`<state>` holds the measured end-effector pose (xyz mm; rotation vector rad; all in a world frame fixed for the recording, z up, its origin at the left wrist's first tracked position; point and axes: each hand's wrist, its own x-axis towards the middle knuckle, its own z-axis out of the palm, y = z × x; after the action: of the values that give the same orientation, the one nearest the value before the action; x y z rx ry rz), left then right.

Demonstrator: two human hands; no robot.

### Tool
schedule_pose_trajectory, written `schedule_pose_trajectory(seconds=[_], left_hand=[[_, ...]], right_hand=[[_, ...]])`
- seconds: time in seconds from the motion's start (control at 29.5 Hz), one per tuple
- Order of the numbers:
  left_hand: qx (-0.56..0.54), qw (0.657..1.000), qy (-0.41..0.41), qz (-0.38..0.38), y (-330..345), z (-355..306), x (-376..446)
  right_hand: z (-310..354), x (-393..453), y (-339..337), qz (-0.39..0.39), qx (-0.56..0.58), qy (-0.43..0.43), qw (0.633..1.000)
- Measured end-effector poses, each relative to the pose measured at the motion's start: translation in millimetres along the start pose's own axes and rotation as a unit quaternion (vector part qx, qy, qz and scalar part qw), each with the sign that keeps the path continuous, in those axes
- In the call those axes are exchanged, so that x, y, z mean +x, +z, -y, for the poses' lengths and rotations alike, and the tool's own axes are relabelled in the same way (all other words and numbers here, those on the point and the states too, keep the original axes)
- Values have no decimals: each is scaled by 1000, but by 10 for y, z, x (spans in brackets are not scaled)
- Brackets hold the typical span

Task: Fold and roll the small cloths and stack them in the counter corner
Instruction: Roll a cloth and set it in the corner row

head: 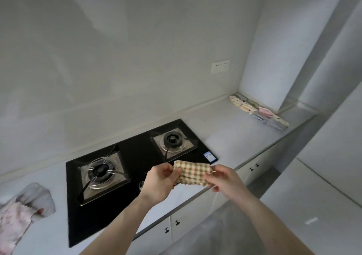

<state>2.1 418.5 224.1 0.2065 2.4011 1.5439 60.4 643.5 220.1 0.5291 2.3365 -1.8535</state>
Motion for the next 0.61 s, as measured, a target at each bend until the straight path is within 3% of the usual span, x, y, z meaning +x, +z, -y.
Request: schedule_pose_trajectory(seconds=[0.24, 0.61], left_hand=[[34, 999, 24, 31, 834, -527, 625], [133, 986, 25, 102, 1592, -960, 2127]], right_hand=[[-46, 448, -1056, -9, -24, 16, 1000], [-274, 1572, -1943, -33, 14, 99, 994]])
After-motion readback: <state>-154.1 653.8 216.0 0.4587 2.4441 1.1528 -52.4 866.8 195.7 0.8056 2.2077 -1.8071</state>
